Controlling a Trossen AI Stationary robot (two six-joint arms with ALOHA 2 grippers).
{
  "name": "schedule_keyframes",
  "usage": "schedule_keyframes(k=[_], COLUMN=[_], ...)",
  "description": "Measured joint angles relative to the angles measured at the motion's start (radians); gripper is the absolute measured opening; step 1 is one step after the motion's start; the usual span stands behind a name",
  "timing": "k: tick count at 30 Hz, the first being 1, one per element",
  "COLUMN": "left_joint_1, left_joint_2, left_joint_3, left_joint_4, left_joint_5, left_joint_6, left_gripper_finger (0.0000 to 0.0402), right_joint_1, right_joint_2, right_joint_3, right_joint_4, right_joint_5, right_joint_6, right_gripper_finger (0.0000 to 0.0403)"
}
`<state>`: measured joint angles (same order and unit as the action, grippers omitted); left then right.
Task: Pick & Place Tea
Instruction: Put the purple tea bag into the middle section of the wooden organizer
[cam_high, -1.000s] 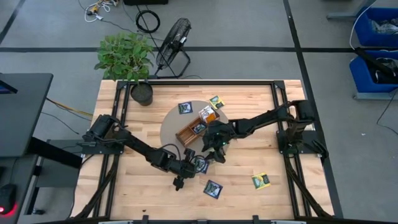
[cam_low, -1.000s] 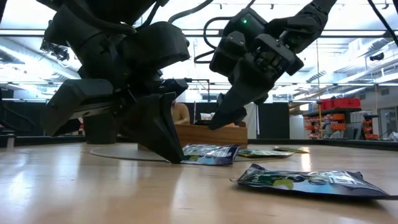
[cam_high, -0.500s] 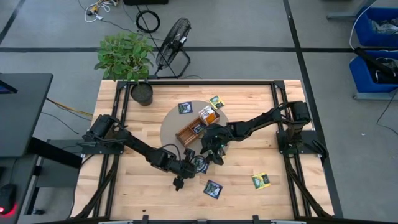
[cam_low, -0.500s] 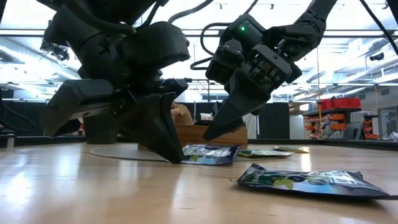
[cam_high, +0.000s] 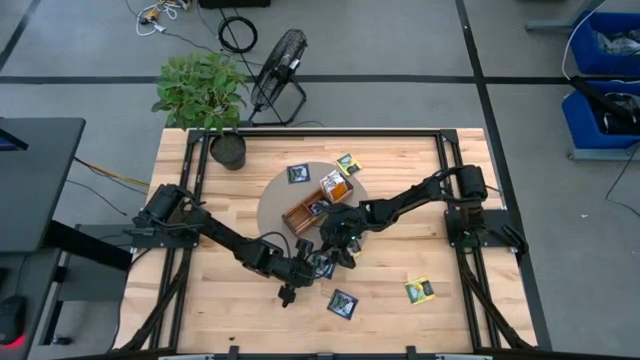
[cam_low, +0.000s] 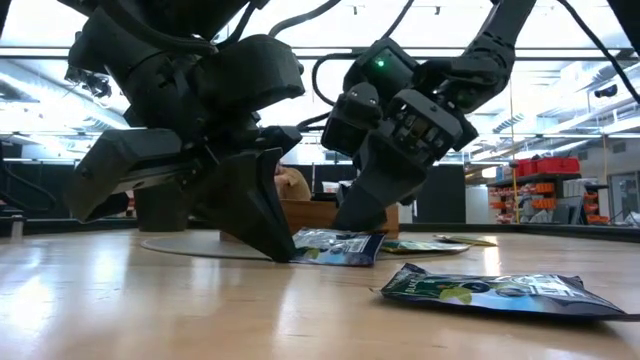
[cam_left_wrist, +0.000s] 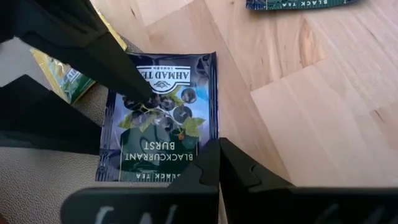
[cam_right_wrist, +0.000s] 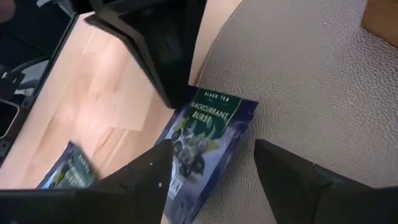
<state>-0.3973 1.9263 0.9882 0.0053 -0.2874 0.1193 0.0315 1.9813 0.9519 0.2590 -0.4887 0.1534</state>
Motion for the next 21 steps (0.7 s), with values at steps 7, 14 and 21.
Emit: schedule_keyframes(k=[7, 14, 21], left_joint_1=[0.0, 0.0, 0.0], left_joint_2=[0.0, 0.0, 0.0], left_joint_3=[0.0, 0.0, 0.0], left_joint_4=[-0.001, -0.002, 0.002], left_joint_5=[-0.002, -0.008, -0.019], left_joint_6=[-0.003, -0.003, -0.01], left_gripper_finger=[0.0001, 0.0001, 0.0002], right_joint_1=[0.021, 0.039, 0.038], right_joint_2=[0.01, 0.01, 0.009], right_joint_3=[0.033, 0.053, 0.053], right_joint_4=[-0.016, -0.053, -0.065], right_joint_5=[-0.025, -0.023, -0.016], right_joint_6=[-0.004, -0.012, -0.033], right_gripper_finger=[0.0217, 0.0127, 0.0011])
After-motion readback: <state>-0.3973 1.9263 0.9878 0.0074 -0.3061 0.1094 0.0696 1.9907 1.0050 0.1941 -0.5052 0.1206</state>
